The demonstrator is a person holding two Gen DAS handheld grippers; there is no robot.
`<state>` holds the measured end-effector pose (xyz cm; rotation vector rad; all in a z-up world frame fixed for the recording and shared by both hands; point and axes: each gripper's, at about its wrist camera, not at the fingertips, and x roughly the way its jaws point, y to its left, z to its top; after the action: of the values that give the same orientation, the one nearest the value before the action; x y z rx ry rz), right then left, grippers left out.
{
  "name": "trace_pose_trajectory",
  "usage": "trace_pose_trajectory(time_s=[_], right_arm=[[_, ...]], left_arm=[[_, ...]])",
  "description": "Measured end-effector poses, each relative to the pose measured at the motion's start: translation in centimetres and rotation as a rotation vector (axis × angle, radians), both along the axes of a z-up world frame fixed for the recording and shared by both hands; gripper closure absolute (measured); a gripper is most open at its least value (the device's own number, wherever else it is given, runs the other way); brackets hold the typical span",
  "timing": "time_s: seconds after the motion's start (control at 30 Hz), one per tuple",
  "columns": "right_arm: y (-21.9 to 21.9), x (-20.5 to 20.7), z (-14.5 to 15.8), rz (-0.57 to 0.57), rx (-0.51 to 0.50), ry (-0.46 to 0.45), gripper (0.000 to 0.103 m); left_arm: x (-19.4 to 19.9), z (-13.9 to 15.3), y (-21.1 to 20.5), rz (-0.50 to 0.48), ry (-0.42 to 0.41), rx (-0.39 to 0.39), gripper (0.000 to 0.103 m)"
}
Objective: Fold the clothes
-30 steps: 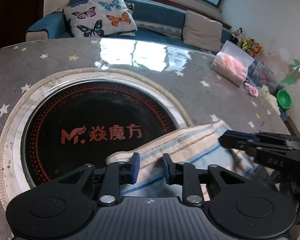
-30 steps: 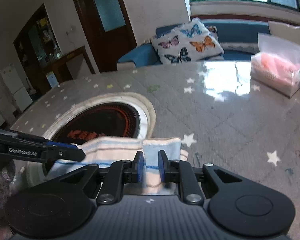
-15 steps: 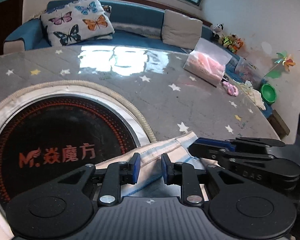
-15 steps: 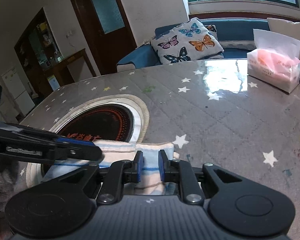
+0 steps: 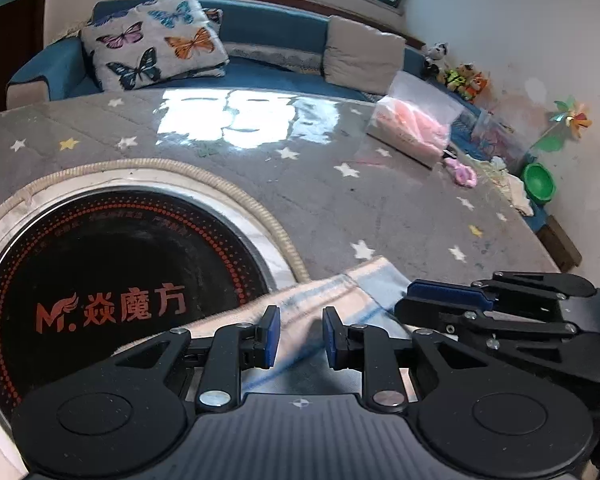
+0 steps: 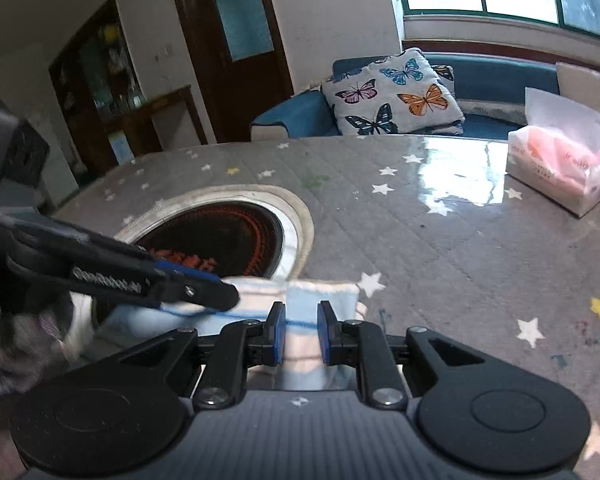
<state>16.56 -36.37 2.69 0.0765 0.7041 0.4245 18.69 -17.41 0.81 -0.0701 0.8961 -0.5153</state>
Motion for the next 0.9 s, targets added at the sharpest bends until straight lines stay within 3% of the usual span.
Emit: trace_pose_trajectory(time_s=[0.2, 0.4, 0.73, 0.8, 0.9], right_arm=[[-0.4, -2.8, 1.7, 0.012, 0.024, -0.033, 0.086], [0.6, -5.6, 1.1, 0.052, -0.024, -0.008, 0.086], [0.7, -10.1, 0.5, 0.031, -0.046, 0.011, 0.086], [0.5, -11.2, 0.7, 0.018, -0.045, 0.002, 0.084], [-0.4, -12.9, 1.4, -0.018, -0.018, -0.017, 0.073]], left_arm=[[-3.4, 1.7, -0.1, -0.075, -0.026, -0.020, 0.079], [-7.4, 0.8, -0.4, -0.158, 0.003, -0.005, 0.079], [-12.2, -0.2, 2.0, -0.170, 0.019, 0.031, 0.077], [-13.2, -0.3, 2.8, -0.162, 0.018, 0.034, 0.077], [-14.5, -0.1, 3.9, -0.154, -0.005, 0.044, 0.076]])
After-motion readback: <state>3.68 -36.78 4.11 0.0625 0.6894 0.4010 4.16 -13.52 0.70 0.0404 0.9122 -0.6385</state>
